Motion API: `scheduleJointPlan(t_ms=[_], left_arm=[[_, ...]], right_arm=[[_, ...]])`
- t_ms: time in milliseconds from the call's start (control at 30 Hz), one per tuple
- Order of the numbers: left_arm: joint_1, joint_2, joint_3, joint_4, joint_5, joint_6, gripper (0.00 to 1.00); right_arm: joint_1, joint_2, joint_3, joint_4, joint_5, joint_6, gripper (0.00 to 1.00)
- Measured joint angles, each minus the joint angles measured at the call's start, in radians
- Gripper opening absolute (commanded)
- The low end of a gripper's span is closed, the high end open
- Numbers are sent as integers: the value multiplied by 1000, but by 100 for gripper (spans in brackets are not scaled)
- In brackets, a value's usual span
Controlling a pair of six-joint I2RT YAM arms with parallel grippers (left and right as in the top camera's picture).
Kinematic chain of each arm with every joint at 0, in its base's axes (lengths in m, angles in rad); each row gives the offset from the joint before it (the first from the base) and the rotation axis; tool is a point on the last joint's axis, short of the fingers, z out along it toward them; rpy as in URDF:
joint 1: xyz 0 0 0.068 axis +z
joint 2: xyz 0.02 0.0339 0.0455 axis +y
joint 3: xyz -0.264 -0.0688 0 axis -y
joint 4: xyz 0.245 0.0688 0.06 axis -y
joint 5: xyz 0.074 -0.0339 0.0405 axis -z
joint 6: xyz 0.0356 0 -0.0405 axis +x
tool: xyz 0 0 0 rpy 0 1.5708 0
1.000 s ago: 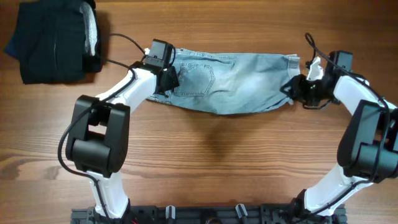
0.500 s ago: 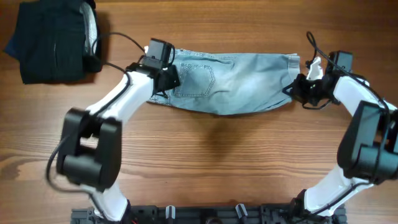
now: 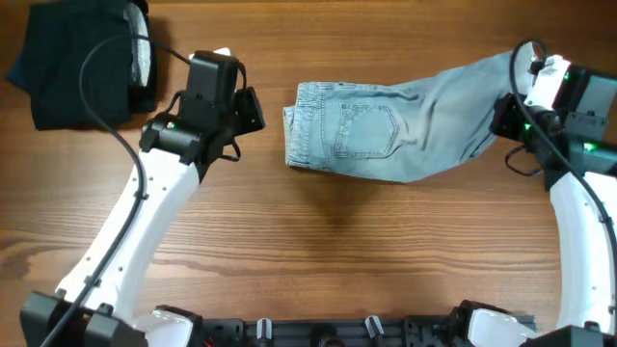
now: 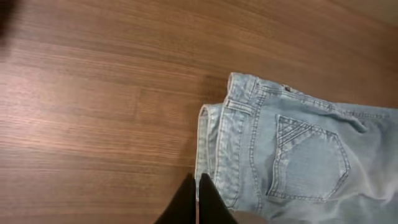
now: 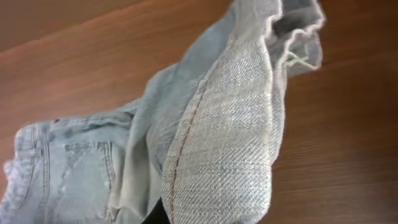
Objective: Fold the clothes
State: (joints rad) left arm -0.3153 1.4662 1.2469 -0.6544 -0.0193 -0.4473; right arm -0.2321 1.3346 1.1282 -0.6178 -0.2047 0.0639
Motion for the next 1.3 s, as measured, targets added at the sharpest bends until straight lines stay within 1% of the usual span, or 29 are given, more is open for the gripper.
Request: scheduleJointPlan(t_ms=[100,267,333,533,633,800,1000,1133,1300], left_arm=[[0,-24,0,-23,-3,0,4],[0,-94,0,-50,-3,0,4],[0,-130,0,-61,-3,0,5],[0,-164,0,-96,-6,0,5],[0,-164,0,-104,-6,0,5],[0,-164,0,-106,-6,0,5],[0,-164,0,-110,-6,0,4],[0,-164,0,-124,-6,0,4],[0,-164,0,-132,-7,0,4]], right_arm=[[77,0,0,-15,7,-61,4],[288,21,0,-22,101,-119,4],[363,77,0,-29,140,-123,4],[507,231,0,-31,169,-122,4],[545,266,0,-30,192,-95,4],[567,285,0,-5,210,42,4],[567,285,0,1,213,322,4],[567,285,0,45,213,499,4],[567,285,0,137,205,586,4]])
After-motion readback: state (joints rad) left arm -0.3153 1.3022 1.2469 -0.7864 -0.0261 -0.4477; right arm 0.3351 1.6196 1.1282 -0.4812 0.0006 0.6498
